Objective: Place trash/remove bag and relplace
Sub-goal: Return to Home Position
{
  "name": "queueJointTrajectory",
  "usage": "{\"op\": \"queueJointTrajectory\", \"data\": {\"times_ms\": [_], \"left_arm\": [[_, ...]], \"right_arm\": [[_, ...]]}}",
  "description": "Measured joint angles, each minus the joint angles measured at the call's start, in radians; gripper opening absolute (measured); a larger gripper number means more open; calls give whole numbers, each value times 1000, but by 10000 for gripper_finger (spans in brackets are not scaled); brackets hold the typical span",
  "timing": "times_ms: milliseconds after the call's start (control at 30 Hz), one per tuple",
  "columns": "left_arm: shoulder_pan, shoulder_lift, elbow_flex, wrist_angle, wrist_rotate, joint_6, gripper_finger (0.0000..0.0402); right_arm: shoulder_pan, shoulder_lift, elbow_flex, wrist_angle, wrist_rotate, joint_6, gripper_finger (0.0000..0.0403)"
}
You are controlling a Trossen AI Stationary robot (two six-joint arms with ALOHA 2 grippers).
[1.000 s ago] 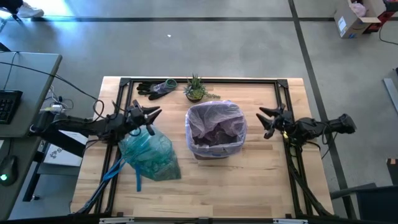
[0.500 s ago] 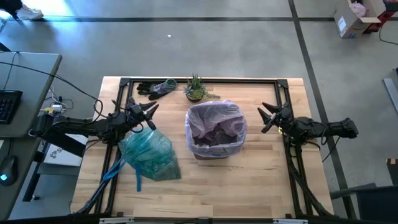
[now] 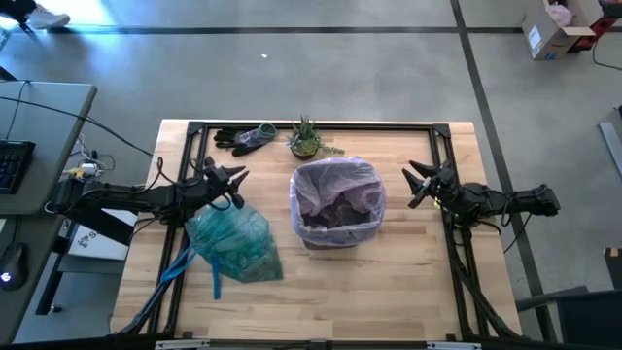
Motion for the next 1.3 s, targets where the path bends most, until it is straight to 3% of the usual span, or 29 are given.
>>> {"op": "queueJointTrajectory", "data": {"times_ms": [467,1300], "left_arm": [[0,0,0,-19,3,-96,65],[0,0,0,-19,3,-98,65]], "right_arm": [[0,0,0,-1,0,0,165],[0,0,0,-2,0,0,165]]}}
